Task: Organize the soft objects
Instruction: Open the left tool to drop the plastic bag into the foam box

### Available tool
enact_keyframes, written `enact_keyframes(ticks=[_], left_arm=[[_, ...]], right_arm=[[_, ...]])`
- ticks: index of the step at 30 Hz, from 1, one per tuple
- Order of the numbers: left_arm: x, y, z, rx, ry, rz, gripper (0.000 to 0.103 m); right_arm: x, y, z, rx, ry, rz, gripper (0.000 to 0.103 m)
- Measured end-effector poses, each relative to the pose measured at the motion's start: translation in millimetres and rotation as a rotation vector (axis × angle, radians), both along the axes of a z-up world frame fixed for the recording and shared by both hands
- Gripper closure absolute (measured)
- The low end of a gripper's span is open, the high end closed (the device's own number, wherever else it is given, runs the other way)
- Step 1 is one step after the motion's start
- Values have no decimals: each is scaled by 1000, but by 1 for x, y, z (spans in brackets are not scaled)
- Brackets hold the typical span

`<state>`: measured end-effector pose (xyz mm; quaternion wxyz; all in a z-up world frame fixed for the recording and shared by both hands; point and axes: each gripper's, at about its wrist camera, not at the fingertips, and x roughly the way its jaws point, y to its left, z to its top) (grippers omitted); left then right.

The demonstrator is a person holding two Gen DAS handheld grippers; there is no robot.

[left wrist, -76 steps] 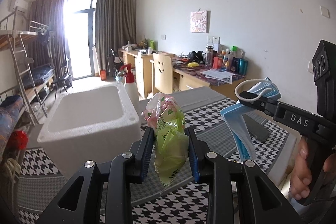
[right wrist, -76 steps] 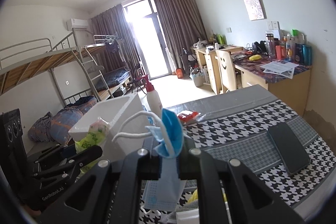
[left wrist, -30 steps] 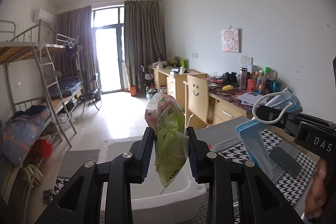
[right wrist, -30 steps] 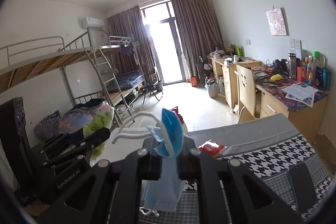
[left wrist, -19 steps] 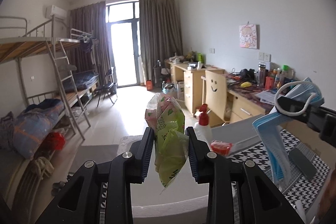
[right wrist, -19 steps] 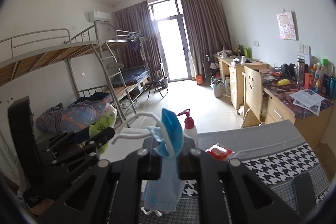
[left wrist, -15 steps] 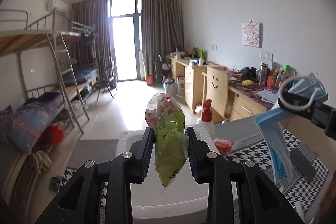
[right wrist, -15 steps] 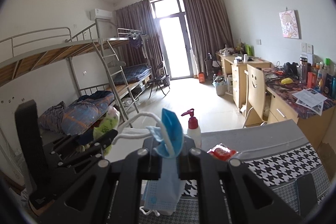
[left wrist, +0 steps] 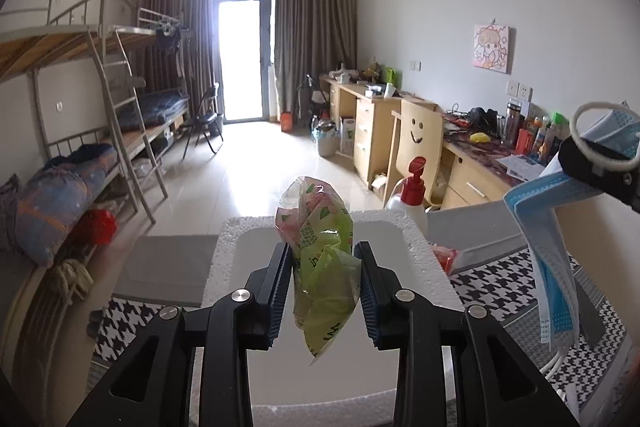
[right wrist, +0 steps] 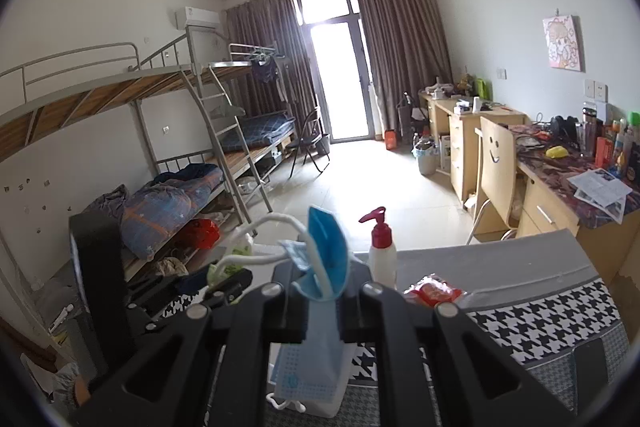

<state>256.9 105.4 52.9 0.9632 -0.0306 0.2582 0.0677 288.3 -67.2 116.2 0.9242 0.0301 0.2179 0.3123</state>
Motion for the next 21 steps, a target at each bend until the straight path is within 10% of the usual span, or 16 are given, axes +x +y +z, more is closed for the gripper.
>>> enact_keyframes(ticks=[5, 21], left_arm=[[1, 5, -5, 18, 13, 18, 22], [-43, 42, 11, -6, -70, 129, 1]], right_arm=[[5, 6, -1, -10, 0, -2, 90], [17, 32, -4, -33, 20, 39, 90]])
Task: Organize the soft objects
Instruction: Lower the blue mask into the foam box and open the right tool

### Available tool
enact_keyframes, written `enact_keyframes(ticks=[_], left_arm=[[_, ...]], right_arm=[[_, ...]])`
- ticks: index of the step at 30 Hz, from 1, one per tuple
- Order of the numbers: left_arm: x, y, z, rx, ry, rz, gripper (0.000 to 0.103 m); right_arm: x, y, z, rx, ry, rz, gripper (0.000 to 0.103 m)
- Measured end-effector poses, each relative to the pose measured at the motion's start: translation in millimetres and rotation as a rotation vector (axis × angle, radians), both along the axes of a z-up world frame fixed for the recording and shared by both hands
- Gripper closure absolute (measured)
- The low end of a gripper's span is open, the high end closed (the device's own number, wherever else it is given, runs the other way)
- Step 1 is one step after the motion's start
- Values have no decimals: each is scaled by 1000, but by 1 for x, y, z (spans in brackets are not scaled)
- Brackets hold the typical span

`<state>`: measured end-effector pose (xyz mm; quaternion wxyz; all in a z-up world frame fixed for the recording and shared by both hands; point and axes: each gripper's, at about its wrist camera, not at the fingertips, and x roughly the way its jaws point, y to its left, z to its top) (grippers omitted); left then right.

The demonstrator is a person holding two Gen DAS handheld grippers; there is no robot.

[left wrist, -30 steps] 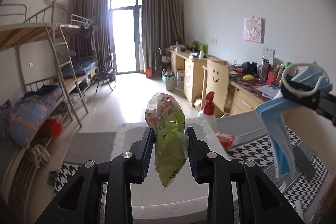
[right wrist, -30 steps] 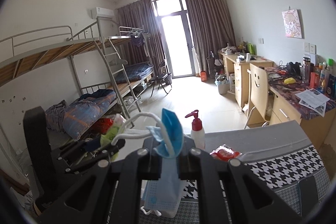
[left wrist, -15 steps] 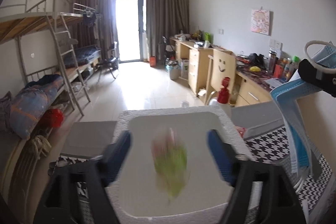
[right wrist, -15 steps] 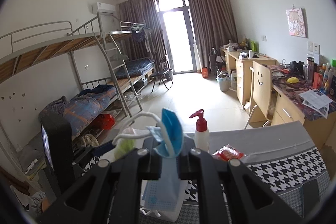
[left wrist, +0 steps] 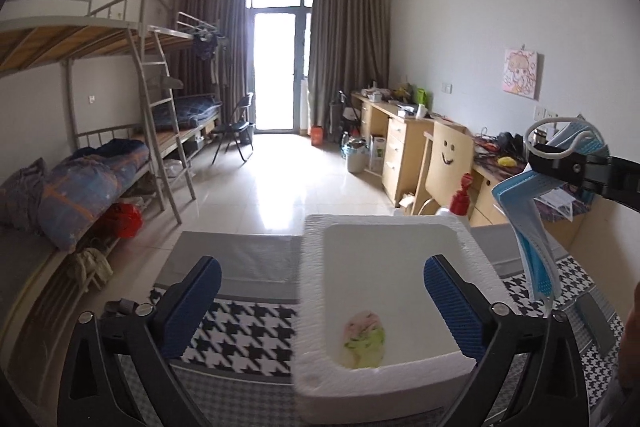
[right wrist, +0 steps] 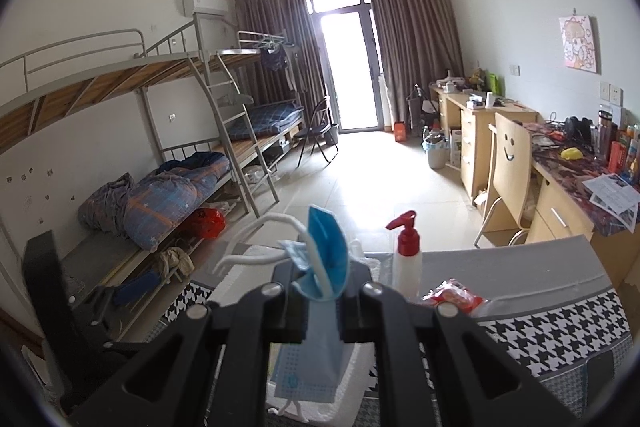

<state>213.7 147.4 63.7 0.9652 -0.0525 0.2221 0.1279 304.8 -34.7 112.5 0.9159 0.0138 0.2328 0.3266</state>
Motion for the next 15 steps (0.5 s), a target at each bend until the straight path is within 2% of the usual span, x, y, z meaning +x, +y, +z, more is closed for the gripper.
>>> enact_keyframes(ticks=[7, 15], left_arm=[[-15, 10, 0, 6, -13, 39, 1], [-32, 16, -8, 1, -21, 41, 1]], right_arm=[[4, 14, 2, -12, 7, 17, 90], [12, 32, -7, -58, 20, 19, 90]])
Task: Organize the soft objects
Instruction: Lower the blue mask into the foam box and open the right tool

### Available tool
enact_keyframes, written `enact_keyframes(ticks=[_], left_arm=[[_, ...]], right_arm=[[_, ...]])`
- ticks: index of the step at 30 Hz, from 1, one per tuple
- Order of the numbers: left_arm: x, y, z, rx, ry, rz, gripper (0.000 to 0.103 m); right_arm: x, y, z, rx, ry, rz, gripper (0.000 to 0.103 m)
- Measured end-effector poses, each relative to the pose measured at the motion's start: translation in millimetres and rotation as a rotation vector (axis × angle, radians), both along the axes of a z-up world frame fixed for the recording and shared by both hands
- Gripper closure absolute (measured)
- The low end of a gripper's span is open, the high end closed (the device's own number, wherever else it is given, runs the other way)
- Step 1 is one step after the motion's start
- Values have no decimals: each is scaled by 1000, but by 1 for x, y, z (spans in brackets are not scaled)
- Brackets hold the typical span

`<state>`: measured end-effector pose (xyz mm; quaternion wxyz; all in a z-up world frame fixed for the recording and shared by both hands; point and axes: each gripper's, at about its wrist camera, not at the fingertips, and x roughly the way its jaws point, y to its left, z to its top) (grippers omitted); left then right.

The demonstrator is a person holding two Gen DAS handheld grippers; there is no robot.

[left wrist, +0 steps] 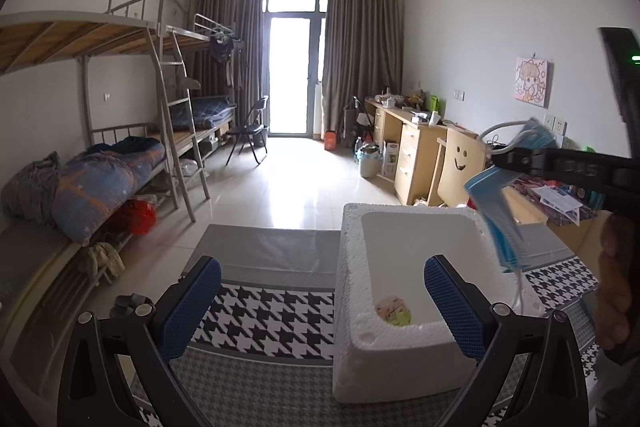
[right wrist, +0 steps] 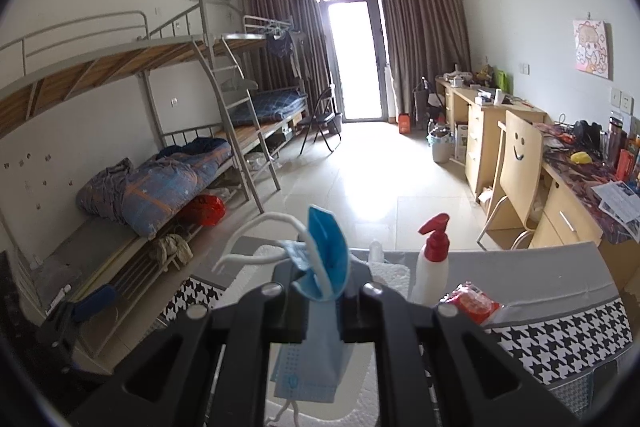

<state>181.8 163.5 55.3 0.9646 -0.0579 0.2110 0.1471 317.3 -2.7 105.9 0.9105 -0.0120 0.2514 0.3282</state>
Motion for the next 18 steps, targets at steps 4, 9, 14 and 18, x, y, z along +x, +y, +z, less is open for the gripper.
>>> enact_keyframes(ticks=[4, 9, 14, 18], left_arm=[[-3, 2, -3, -6, 6, -5, 1], [-7, 6, -9, -24, 11, -2, 1], [-8, 10, -13, -21, 19, 8, 1], [-10, 13, -14, -31, 24, 10, 1]], right_arm=[[4, 12, -10, -45, 19, 1, 90], [7, 18, -19, -69, 40, 6, 90], [11, 29, -26, -118, 57, 13, 90], [13, 32, -32, -136, 77, 15, 90]])
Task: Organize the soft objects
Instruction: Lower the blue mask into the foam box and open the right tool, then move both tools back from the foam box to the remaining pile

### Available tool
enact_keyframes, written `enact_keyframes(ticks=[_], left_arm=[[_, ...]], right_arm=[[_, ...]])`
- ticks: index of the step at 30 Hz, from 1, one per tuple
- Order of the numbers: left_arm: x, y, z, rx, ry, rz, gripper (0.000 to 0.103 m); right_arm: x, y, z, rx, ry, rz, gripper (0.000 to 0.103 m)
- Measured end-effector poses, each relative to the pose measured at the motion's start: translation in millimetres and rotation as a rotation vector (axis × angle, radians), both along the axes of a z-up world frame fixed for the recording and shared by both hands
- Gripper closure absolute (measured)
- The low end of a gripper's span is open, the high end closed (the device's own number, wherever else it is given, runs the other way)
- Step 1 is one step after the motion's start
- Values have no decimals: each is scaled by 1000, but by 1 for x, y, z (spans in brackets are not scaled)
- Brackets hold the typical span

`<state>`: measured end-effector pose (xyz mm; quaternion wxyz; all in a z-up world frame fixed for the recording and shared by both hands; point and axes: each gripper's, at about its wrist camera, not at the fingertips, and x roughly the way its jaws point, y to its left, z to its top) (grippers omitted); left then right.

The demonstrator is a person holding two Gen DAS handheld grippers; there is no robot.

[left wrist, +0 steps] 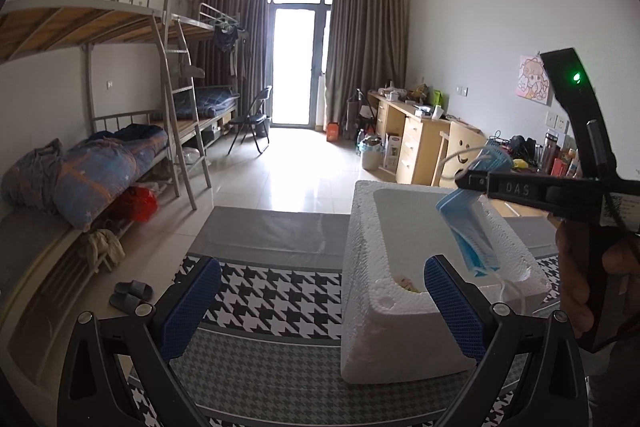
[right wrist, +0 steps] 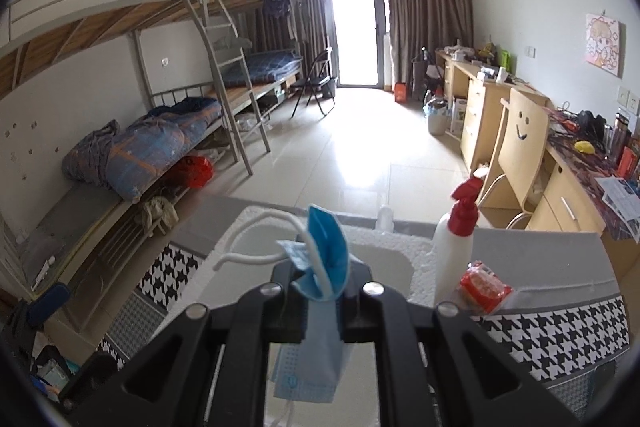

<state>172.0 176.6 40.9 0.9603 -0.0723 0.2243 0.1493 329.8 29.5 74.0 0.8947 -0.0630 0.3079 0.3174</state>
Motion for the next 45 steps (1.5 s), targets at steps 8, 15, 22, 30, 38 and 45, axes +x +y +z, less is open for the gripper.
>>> enact_keyframes(ticks=[8, 15, 22, 30, 38, 45], left_arm=[[-2, -1, -1, -10, 4, -2, 1], [-3, -1, 1, -11, 3, -7, 1], [-3, -5, 3, -8, 4, -13, 1], [-9, -9, 12, 12, -21, -22, 1], [-16, -18, 15, 20, -41, -56, 1], [-22, -30, 21, 30, -51, -69, 1]], right_arm=[[-1, 10, -10, -57, 19, 22, 58], [-4, 14, -17, -122, 2, 37, 32], [-3, 1, -12, -78, 23, 38, 32], [-18, -20, 5, -24, -20, 12, 32], [-40, -42, 18, 50, -89, 2, 6], [-49, -56, 20, 70, -84, 4, 6]])
